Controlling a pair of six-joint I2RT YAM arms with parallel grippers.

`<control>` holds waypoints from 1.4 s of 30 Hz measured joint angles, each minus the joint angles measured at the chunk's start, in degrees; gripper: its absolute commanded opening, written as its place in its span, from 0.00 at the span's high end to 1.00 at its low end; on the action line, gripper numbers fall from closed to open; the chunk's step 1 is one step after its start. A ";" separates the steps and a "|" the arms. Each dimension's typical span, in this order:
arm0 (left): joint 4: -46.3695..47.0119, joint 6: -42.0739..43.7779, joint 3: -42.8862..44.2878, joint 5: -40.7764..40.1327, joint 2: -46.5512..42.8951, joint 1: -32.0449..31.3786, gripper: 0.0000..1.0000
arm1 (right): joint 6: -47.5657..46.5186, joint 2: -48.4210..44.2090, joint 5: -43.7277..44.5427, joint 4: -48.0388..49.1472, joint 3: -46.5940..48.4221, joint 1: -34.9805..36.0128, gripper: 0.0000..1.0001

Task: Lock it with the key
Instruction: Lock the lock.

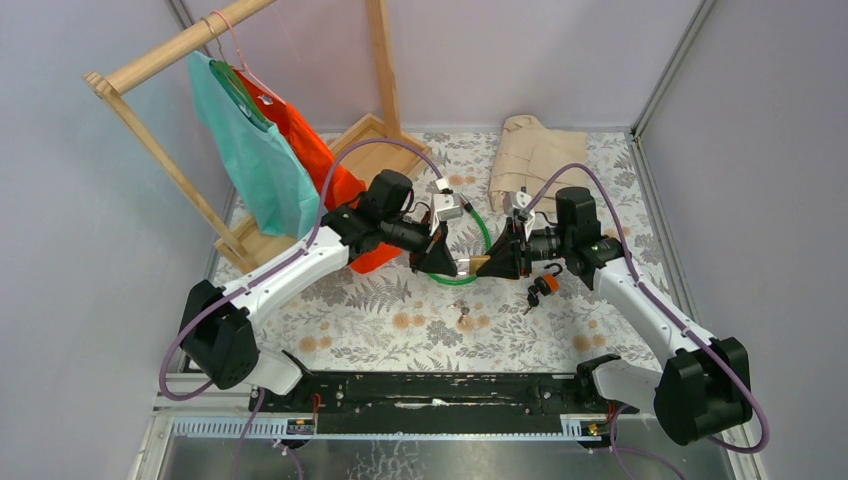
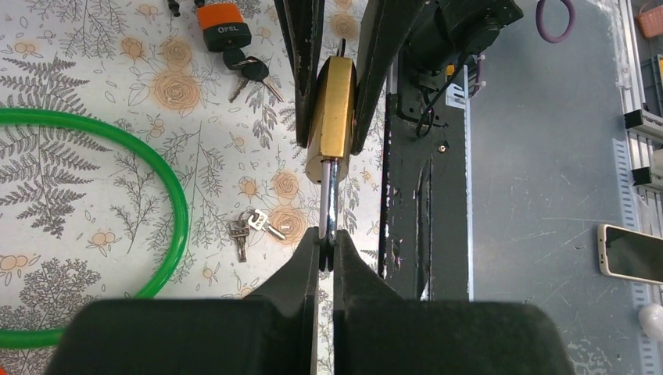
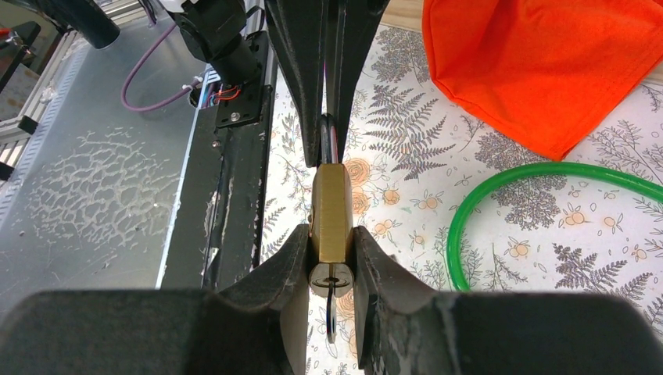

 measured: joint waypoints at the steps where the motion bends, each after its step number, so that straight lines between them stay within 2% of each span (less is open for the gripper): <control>1: 0.00 -0.15 0.00 0.09 0.04 0.02 1.00 | 0.11 0.00 0.07 0.07 -0.02 0.09 1.00; 17: -0.09 -5.09 0.00 1.18 1.75 0.48 1.00 | 2.82 -0.09 1.95 4.17 -2.67 0.74 1.00; 27: 3.82 -8.31 -1.22 4.37 2.67 0.83 1.00 | 0.92 -1.46 4.26 4.33 -3.17 1.81 1.00; 34: 2.49 -1.55 -1.25 2.80 1.84 0.52 1.00 | -4.04 -1.16 4.94 0.46 -1.77 2.08 1.00; 39: 0.48 4.28 -1.22 0.26 0.02 0.09 0.89 | -6.88 -1.07 4.94 -0.59 -0.94 2.08 1.00; 42: -0.02 6.19 -1.22 -0.57 -0.46 -0.17 0.87 | -7.65 -1.07 4.70 -0.63 -0.90 2.05 1.00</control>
